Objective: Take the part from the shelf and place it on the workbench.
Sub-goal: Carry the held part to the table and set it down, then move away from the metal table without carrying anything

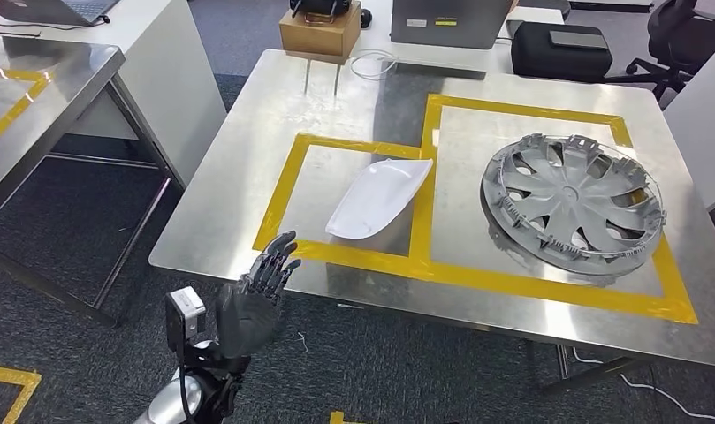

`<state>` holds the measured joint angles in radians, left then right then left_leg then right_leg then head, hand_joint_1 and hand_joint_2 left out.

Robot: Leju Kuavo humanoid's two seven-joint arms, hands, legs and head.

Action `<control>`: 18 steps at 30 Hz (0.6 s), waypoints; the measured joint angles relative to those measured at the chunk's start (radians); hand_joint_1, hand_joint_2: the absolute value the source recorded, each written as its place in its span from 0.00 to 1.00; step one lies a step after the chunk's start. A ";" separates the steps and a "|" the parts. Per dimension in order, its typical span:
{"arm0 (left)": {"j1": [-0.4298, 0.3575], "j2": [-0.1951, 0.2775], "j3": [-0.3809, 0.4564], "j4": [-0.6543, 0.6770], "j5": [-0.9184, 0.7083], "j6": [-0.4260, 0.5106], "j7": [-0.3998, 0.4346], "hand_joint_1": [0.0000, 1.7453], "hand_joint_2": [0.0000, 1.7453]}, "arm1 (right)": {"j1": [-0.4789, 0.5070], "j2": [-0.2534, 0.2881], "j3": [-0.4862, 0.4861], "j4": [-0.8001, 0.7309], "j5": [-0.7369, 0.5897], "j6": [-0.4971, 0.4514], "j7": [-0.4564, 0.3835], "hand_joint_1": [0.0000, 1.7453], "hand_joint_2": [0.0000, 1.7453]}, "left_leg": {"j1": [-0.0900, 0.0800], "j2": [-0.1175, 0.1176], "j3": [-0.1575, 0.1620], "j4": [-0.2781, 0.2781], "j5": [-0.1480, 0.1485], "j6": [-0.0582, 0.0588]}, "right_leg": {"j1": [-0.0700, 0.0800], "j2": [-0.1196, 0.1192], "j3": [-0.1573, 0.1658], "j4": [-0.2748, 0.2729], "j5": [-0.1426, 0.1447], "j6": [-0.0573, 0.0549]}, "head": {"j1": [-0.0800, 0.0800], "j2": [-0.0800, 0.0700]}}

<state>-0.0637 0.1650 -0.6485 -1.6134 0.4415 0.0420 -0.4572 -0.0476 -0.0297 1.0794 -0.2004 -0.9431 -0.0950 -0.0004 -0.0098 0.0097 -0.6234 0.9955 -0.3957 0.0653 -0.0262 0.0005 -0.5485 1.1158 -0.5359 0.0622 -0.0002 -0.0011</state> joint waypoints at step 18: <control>0.095 0.022 0.109 0.082 -0.158 0.144 0.085 0.00 0.00 | 0.004 -0.016 -0.007 0.003 -0.052 -0.003 -0.002 0.00 0.00 | 0.005 -0.015 0.162 -0.005 -0.135 -0.020 | 0.003 -0.002 -0.060 -0.116 0.134 -0.033 | -0.008 0.000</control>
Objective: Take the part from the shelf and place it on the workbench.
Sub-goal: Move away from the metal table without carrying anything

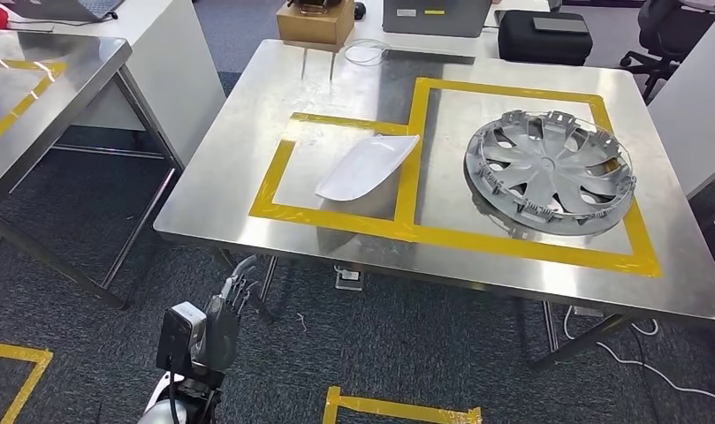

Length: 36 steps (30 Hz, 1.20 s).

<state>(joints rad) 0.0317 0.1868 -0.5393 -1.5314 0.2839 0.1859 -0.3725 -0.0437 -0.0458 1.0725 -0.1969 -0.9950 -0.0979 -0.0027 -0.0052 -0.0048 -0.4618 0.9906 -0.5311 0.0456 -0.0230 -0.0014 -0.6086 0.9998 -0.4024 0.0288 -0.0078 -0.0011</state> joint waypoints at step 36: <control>-0.113 -0.163 0.078 1.263 0.079 0.073 0.382 0.00 0.00 | 0.015 -0.071 -0.045 0.017 -0.015 -0.031 0.026 0.00 0.00 | 0.000 0.011 -0.008 -0.047 0.046 0.028 | -0.005 -0.006 -0.041 0.046 -0.039 0.010 | 0.003 0.000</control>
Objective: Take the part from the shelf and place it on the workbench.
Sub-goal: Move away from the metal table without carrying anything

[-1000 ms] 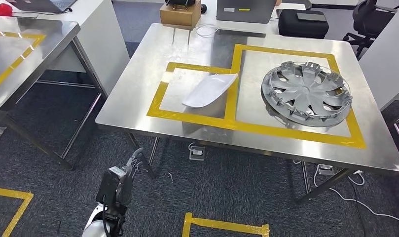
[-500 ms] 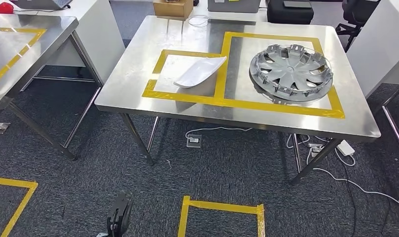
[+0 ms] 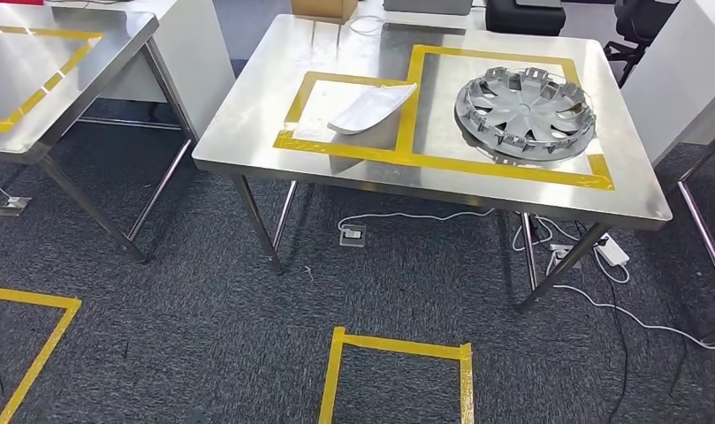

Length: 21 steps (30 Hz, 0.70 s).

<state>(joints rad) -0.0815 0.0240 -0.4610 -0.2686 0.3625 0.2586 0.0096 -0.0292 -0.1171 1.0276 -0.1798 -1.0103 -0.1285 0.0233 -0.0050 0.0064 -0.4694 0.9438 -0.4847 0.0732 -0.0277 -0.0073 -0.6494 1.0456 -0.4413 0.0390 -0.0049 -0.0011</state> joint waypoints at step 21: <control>-0.041 0.083 -0.033 0.004 -0.080 0.078 -0.014 0.00 0.00 | -0.045 0.042 0.000 -0.004 0.014 0.036 0.038 0.00 0.00 | 0.021 -0.003 -0.186 0.309 -0.051 -0.078 | 0.001 0.000 0.099 -0.063 -0.011 -0.025 | -0.003 0.000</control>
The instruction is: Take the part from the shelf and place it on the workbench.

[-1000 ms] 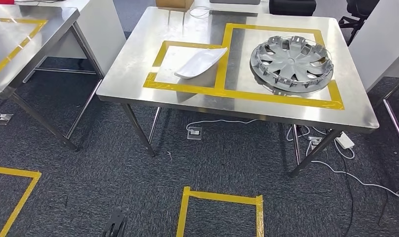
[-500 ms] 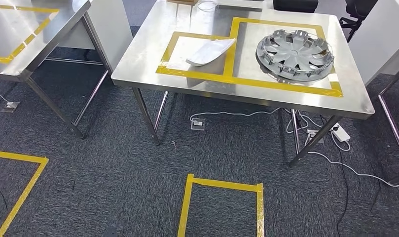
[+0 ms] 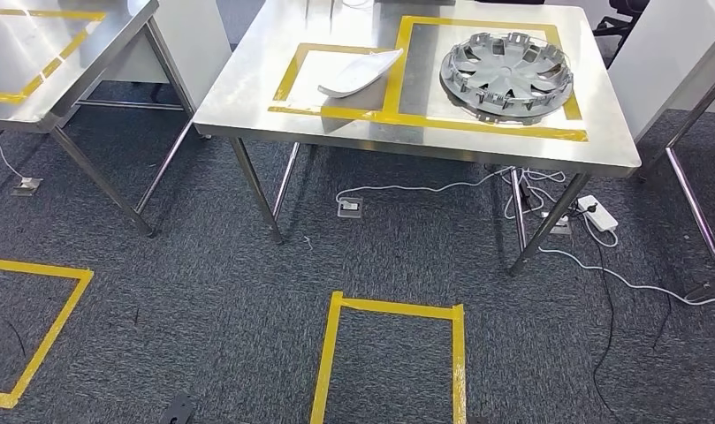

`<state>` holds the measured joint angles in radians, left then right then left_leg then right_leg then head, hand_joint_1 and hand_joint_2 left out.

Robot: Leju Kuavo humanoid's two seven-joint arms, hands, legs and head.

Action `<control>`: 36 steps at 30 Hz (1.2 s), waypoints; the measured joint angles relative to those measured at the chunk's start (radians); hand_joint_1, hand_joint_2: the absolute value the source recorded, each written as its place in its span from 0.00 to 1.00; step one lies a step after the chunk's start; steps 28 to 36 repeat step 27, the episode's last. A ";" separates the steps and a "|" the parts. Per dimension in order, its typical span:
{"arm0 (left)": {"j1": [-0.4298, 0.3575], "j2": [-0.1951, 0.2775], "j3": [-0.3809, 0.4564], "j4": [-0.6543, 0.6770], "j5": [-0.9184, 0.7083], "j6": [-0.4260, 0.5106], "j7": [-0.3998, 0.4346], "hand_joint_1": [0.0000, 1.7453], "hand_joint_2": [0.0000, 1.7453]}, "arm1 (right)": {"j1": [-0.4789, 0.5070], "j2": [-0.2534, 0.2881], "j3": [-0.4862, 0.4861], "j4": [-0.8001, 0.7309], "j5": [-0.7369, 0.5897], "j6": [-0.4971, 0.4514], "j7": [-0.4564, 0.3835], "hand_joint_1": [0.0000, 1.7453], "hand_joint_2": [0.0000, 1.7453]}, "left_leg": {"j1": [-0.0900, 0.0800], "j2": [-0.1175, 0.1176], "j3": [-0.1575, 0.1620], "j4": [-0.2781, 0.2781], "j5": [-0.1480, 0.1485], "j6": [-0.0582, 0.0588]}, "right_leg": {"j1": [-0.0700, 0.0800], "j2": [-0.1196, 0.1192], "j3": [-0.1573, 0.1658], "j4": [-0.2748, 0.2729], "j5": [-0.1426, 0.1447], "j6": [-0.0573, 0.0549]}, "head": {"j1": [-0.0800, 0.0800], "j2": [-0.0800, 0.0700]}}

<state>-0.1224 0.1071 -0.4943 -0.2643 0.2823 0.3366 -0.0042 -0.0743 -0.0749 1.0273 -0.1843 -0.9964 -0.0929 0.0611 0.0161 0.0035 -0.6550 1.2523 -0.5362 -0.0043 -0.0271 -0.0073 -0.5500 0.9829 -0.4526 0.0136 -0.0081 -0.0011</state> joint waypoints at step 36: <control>-0.010 -0.039 0.010 0.010 0.011 -0.032 0.045 0.00 0.00 | -0.044 -0.004 -0.002 0.000 -0.016 -0.016 0.072 0.00 0.00 | -0.010 -0.004 -0.043 -0.099 -0.003 0.005 | 0.006 0.001 0.023 -0.004 -0.013 -0.015 | 0.000 0.000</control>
